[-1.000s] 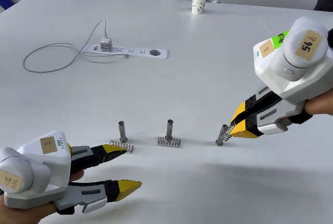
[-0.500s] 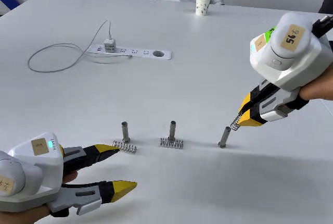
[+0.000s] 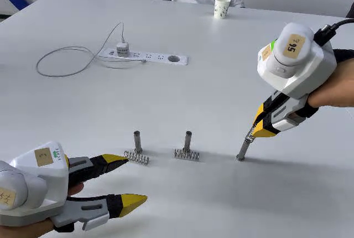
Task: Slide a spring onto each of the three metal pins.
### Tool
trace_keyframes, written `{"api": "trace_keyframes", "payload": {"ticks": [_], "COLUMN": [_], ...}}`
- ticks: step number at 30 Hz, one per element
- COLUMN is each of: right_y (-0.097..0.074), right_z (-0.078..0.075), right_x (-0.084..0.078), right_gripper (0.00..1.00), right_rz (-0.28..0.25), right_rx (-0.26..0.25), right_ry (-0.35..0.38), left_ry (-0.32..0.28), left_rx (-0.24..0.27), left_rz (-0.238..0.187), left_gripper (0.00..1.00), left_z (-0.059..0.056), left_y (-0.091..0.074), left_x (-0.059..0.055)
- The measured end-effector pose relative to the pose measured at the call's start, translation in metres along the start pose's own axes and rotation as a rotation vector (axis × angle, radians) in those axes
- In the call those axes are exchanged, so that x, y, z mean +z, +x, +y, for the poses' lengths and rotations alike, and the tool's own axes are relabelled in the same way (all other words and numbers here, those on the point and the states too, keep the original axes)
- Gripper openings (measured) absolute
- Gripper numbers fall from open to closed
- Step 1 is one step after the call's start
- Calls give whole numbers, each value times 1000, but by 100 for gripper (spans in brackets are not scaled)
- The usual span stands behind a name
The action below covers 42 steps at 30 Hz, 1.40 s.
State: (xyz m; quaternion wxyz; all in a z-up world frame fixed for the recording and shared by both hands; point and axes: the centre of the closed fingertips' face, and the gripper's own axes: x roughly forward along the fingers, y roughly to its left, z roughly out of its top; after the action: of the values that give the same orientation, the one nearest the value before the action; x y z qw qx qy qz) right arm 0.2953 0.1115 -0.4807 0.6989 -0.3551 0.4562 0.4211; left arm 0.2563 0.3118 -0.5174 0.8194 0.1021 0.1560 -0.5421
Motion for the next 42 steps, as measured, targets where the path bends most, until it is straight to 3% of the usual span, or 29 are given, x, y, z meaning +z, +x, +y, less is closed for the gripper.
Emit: {"api": "trace_keyframes", "payload": {"ticks": [10, 23, 36, 42], "right_y": [12, 42, 57, 55], "right_z": [-2, -2, 2, 4], "right_x": [-2, -14, -23, -22], "right_gripper": [12, 12, 12, 12], "right_rz": [35, 89, 106, 95], "right_rx": [11, 30, 42, 41], "right_ry": [1, 23, 50, 54], "left_ry": [-2, -3, -8, -9], "left_rx": [1, 2, 6, 7], "left_rz": [-2, 0, -4, -1], "left_gripper": [49, 49, 49, 49], "left_z": [1, 1, 0, -2], "left_y": [0, -1, 0, 0], "left_x": [-1, -3, -2, -3]}}
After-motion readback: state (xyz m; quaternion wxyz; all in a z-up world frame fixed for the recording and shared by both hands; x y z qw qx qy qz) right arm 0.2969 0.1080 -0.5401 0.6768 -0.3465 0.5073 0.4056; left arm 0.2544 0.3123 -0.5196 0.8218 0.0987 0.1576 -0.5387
